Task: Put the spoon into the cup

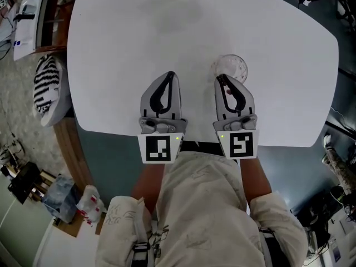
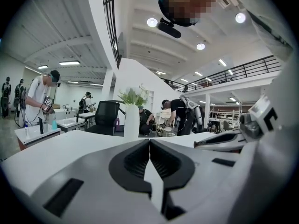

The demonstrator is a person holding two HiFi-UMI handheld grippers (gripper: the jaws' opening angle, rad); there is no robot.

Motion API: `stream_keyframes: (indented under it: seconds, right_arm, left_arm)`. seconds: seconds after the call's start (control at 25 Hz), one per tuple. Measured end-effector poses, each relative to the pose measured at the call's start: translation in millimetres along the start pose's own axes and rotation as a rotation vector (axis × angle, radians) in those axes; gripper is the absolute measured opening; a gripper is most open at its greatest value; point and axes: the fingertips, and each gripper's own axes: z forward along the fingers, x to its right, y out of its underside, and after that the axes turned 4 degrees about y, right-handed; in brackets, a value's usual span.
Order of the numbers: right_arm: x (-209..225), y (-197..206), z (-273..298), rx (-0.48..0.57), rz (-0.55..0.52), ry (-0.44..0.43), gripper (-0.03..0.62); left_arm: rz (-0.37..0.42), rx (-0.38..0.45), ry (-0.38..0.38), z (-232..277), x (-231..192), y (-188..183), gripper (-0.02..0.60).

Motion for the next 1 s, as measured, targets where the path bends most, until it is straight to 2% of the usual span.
stream_keyframes:
  seconds: [0.16,0.32,0.4,0.68,0.84,1.0]
  right_arm:
    - [-10.6,3.1,1.6,-0.002,-0.038,-0.024,0.029]
    - [-13.2,15.0,0.8,-0.064,-0.166,-0.048,0.032]
    - [-15.0,17.1,0.5,-0.08,-0.197,-0.055,0.037]
    - [-21.3,16.1,-1.5,-0.094,-0.208,-0.082,0.092]
    - [-27.2,15.1,-3.2,-0.084,-0.178,-0.106,0.149]
    - [-25.9,6.2,-8.5,-0.065,-0.171,-0.099,0.169]
  left_arm:
    - [-0.008,0.018,-0.012,-6.5,-2.0,-1.1,0.005]
    - [0.002,0.009,-0.015,-9.0,1.4,0.9,0.005]
    - [0.0,0.002,-0.02,-11.5,2.3,1.8,0.005]
    - [0.01,0.027,-0.02,-21.5,4.9,-8.3,0.005]
    - [0.031,0.043,-0.019,-29.6,6.1,-15.9,0.005]
    - [0.047,0.059,-0.025,-38.9,10.4,-27.5,0.005]
